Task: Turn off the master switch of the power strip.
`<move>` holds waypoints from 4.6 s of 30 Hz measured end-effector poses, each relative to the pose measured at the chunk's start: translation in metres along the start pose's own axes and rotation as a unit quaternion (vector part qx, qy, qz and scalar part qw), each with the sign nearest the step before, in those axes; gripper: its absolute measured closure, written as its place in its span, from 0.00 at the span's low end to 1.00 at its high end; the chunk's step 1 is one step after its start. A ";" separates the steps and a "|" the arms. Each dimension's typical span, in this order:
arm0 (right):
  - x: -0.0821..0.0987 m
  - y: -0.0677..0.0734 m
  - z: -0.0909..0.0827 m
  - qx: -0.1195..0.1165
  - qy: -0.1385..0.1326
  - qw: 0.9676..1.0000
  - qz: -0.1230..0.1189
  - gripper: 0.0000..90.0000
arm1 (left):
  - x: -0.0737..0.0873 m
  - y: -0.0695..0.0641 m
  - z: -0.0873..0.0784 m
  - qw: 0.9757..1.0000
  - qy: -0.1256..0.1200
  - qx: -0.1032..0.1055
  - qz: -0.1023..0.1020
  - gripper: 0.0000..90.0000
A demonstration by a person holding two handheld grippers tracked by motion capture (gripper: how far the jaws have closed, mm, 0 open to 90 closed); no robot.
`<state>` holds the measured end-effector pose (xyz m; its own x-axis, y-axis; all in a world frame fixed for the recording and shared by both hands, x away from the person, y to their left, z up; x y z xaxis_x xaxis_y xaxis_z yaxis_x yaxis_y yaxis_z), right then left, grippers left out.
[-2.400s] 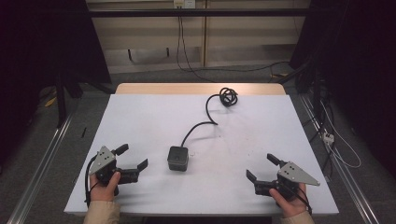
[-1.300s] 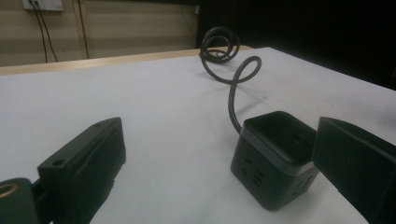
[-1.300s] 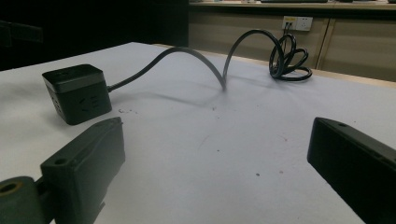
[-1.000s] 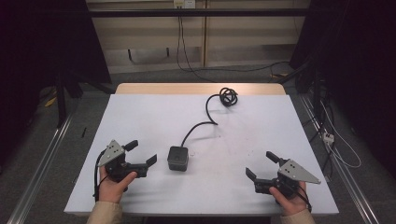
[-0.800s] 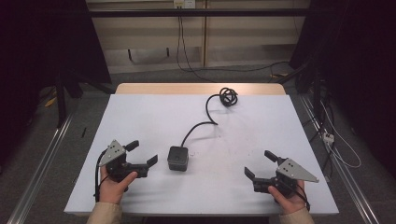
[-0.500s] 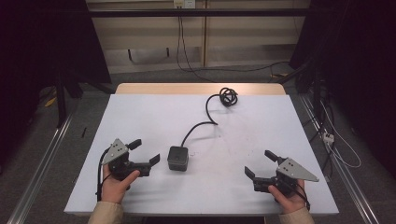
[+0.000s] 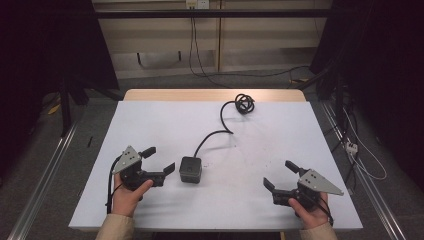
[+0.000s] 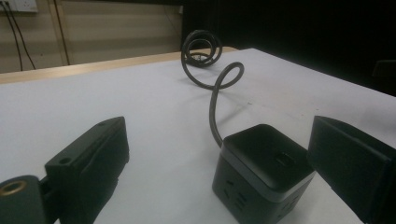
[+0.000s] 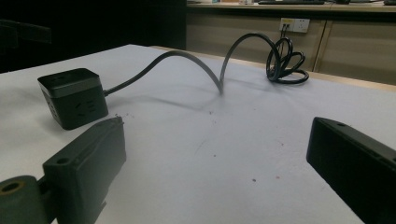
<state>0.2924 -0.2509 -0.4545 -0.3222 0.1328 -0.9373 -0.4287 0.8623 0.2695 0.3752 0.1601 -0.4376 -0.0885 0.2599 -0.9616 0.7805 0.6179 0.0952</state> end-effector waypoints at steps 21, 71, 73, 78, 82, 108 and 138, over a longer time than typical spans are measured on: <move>-0.001 0.001 0.001 0.000 0.001 1.000 -0.009 0.05 | -0.007 -0.007 0.008 0.999 -0.002 0.034 0.009 0.19; -0.003 -0.005 -0.009 0.019 -0.005 1.000 -0.017 0.05 | -0.015 -0.025 0.029 0.992 0.040 0.117 0.010 0.96; -0.004 -0.006 -0.009 0.018 -0.005 1.000 -0.015 0.05 | -0.015 -0.026 0.029 0.991 0.050 0.126 0.007 1.00; -0.005 -0.006 -0.008 0.018 -0.006 1.000 -0.013 0.05 | -0.014 -0.027 0.028 0.990 0.056 0.127 0.002 1.00; -0.005 -0.007 -0.006 0.016 -0.004 1.000 -0.011 0.05 | -0.013 -0.026 0.028 0.990 0.062 0.124 -0.004 1.00; -0.002 -0.002 0.000 0.005 0.005 1.000 -0.013 0.05 | -0.010 -0.028 0.029 0.990 0.069 0.119 -0.003 1.00; -0.003 -0.003 0.000 0.005 0.009 1.000 -0.015 0.05 | -0.009 -0.031 0.034 0.989 0.078 0.123 0.002 1.00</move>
<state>0.2943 -0.2536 -0.4528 -0.3239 0.0980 -0.9410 -0.4305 0.8704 0.2388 0.3727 0.1135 -0.4410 -0.1643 0.3848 -0.9083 0.9066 0.4218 0.0148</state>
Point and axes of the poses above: each handheld gripper's, and its own axes: z roughly forward along the jaws, x roughly out of its underside, y roughly to its left, the point moved 4 cm from there along z, roughly forward along the jaws, and after that the axes turned 14 degrees about z, right-handed, at the moved point
